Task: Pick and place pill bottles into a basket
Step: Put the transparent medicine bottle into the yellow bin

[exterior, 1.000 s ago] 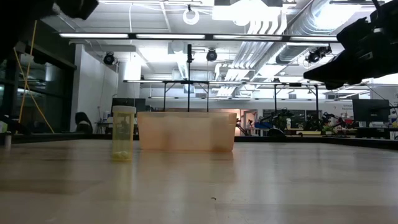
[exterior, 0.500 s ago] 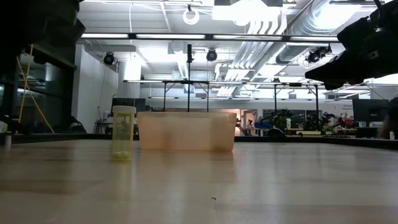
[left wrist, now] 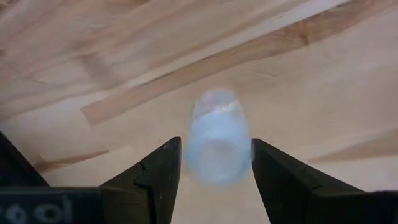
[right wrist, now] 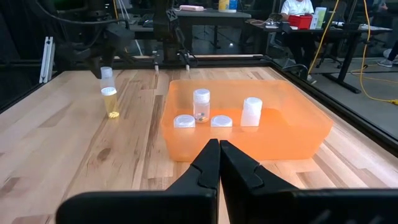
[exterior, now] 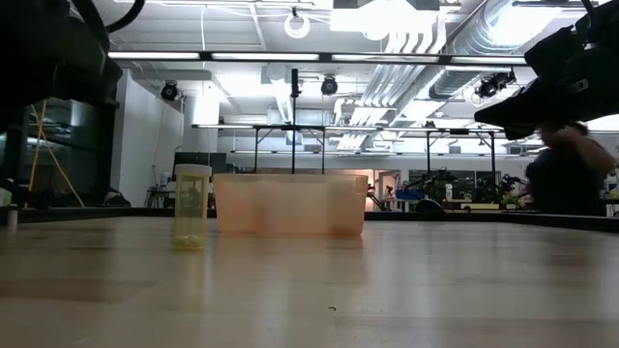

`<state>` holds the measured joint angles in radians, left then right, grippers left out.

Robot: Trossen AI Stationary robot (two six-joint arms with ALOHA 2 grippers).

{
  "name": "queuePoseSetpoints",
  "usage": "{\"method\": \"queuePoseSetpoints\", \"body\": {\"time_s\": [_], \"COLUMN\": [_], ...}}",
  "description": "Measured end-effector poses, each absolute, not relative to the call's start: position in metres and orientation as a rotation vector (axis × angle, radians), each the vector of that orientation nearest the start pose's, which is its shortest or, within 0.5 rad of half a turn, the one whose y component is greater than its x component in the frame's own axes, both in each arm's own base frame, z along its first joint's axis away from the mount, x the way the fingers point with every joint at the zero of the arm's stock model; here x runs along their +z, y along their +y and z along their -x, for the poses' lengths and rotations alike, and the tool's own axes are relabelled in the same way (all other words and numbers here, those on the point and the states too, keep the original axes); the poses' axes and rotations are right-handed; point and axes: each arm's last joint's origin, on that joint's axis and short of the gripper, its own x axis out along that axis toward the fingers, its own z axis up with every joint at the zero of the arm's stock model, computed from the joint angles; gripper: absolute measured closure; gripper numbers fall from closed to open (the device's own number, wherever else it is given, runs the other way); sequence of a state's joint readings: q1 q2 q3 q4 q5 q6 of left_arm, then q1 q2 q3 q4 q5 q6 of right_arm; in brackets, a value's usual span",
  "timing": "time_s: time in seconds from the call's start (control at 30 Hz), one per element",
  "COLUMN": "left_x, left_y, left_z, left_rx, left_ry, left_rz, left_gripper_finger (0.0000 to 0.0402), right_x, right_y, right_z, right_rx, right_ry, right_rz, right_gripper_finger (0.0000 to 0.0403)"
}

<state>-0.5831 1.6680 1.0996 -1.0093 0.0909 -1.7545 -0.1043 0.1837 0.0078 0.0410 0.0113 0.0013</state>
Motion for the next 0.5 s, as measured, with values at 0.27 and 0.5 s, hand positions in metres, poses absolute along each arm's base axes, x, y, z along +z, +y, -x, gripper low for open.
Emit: {"method": "queuePoseSetpoints", "body": {"time_s": [0.27, 0.5], "left_x": [0.1819, 0.1816], "left_y": [-0.1575, -0.1578], "left_z": [-0.2342, -0.2347], "left_rx": [0.864, 0.821], "left_ry": [1.465, 1.475], "left_rz": [0.926, 0.894], "left_gripper_finger": [0.0174, 0.0177], "right_x": [0.155, 0.155], "right_y": [-0.0116, -0.0116], "right_z": [-0.1074, -0.1074], "right_rx": [-0.115, -0.116], "right_ry": [0.134, 0.135], "right_rz": [-0.007, -0.007], "right_gripper_finger": [0.0402, 0.0402]}}
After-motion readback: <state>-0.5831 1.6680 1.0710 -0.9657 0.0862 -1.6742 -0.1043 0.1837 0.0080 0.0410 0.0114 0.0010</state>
